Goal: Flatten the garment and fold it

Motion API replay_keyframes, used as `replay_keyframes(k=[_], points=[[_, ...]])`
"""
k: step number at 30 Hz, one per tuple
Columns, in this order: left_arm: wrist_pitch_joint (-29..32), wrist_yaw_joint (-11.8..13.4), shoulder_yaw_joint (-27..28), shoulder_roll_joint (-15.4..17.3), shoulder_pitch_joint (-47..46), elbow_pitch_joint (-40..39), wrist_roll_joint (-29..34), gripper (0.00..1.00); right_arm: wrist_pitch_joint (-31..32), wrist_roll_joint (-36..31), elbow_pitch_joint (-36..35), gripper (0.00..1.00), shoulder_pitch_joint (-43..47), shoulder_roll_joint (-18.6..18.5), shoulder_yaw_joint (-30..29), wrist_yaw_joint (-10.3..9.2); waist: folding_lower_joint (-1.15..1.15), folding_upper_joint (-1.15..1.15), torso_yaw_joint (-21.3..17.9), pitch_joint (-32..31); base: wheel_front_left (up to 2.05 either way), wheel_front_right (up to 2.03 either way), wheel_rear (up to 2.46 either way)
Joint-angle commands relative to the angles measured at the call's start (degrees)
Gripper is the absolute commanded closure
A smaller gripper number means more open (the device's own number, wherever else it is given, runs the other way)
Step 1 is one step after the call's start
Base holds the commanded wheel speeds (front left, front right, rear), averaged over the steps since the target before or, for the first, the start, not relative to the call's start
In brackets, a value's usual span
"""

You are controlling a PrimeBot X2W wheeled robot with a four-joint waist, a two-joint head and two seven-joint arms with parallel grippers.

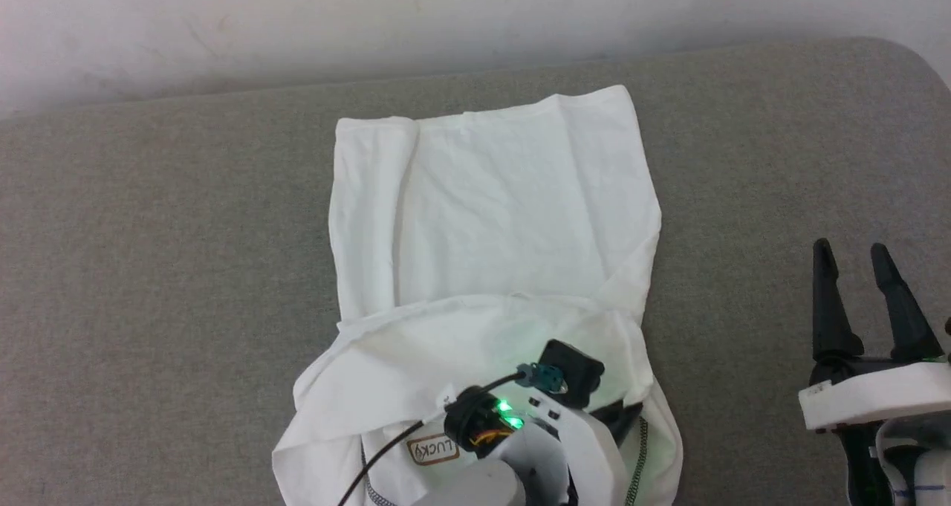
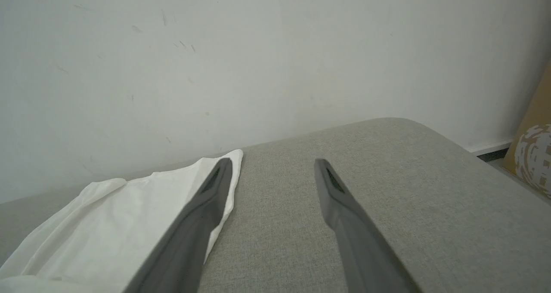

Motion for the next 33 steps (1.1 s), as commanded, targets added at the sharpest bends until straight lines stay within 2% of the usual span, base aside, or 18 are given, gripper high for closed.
replay_keyframes(k=[1, 5, 6, 7, 12, 14, 16, 21, 23, 25, 26, 29, 33], points=[[-0.6, 0.28, -1.11, -0.1, -0.61, 0.84, -0.64, 1.0, -0.19, 0.44, 0.46, 0.0, -0.85, 0.17, 0.44, -0.05, -0.01, 0.0, -1.08, 1.28, 0.0, 0.0, 0.0], [-2.68, 0.3, -4.95, -0.11, -2.05, 3.29, -2.89, 0.98, -0.27, 0.25, 1.95, 0.0, -1.33, 0.17, 1.78, -0.05, -0.01, 0.0, -0.89, 0.77, 0.0, 0.0, 0.0], [-3.42, 0.29, -5.56, -0.11, -2.25, 3.53, -3.8, 0.6, -0.22, 0.22, 2.24, 0.0, -1.36, 0.17, 2.06, -0.05, -0.01, 0.0, -0.77, 0.44, 0.0, 0.0, 0.0], [-4.24, 0.27, -6.05, -0.11, -2.5, 3.67, -4.7, 0.0, -0.17, 0.18, 2.48, 0.0, -1.35, 0.17, 2.22, -0.05, -0.01, 0.0, -0.57, 0.02, 0.0, 0.0, 0.0], [-8.92, 0.34, -5.91, -0.11, -4.53, 3.25, -8.04, 0.0, 0.25, -0.17, 3.01, 0.0, -0.83, 0.17, 2.72, -0.05, -0.01, 0.0, 0.36, -2.6, 0.0, 0.0, 0.0], [-10.63, 0.33, -3.93, -0.05, -5.75, 2.73, -8.89, 0.0, 0.42, -0.22, 2.84, 0.0, -0.52, 0.17, 2.95, -0.05, -0.01, 0.0, 0.5, -3.49, 0.0, 0.0, 0.0], [-11.48, 0.45, -1.39, 1.48, -7.6, 1.78, -9.35, 0.0, 0.55, -0.13, 2.48, 0.0, -0.29, 0.17, 3.17, -0.05, -0.01, 0.0, 0.47, -3.96, 0.0, 0.0, 0.0], [-9.61, 1.07, 4.48, 11.14, -14.41, 0.36, -8.38, 0.0, 0.88, 0.14, 1.35, 0.0, -0.28, 0.17, 5.16, -0.05, -0.01, 0.0, -1.17, -3.0, 0.0, 0.0, 0.0], [-7.63, 0.4, 6.49, 15.29, -17.27, 0.86, -8.6, 0.0, 0.85, 0.19, 0.67, 0.0, -0.44, 0.17, 6.36, -0.05, -0.01, 0.0, -2.21, -1.55, 0.0, 0.0, 0.0], [-5.7, -1.31, 7.18, 19.45, -20.64, 2.34, -7.68, 0.0, 0.58, 0.29, -0.05, 0.0, -0.9, 0.17, 7.33, -0.05, -0.01, 0.0, -3.34, 0.36, 0.0, 0.0, 0.0], [-5.7, -1.31, 7.18, 19.45, -20.64, 2.34, -7.68, 0.0, 0.58, 0.29, -0.05, 0.0, -0.9, 0.17, 7.33, -0.05, -0.01, 0.0, -3.34, 0.36, 0.0, 0.0, 0.0], [-1.59, -4.34, 7.18, 24.21, -25.06, 6.28, -7.01, 0.0, 0.02, 0.56, -0.78, 0.0, -1.95, 0.17, 9.06, -0.05, -0.01, 0.0, -5.46, 3.31, 0.0, 0.0, 0.0], [4.47, -7.7, 7.53, 27.96, -30.82, 12.28, -7.73, 0.0, -0.82, 0.68, -1.91, 0.0, -3.26, 0.17, 10.95, -0.05, -0.01, 0.0, -8.1, 7.27, 0.0, 0.0, 0.0]])
